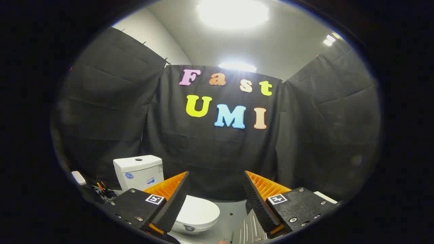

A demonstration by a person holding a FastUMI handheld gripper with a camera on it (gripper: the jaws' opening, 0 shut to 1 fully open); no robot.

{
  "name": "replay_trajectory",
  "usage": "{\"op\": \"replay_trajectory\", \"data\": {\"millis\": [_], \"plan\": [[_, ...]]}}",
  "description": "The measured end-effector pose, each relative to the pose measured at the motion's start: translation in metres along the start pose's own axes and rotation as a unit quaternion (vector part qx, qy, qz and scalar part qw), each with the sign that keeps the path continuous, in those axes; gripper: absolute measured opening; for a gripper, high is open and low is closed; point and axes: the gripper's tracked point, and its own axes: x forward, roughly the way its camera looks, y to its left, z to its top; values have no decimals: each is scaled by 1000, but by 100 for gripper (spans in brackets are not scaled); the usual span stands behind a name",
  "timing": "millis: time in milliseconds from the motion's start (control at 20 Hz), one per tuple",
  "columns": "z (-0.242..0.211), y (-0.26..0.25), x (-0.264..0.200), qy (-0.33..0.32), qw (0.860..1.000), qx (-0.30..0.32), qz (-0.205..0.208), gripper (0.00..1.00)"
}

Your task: Open the toilet lid.

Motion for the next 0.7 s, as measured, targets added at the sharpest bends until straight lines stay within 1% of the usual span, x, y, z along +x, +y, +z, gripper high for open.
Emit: {"op": "replay_trajectory", "data": {"millis": [200, 400, 550, 700], "plan": [[-10, -6, 3, 13, 1000, -7, -4, 95], [-10, -9, 3, 9, 1000, 2, -4, 95], [-18, -20, 4, 19, 1000, -5, -19, 95], [-24, -19, 6, 22, 1000, -4, -19, 95]]}}
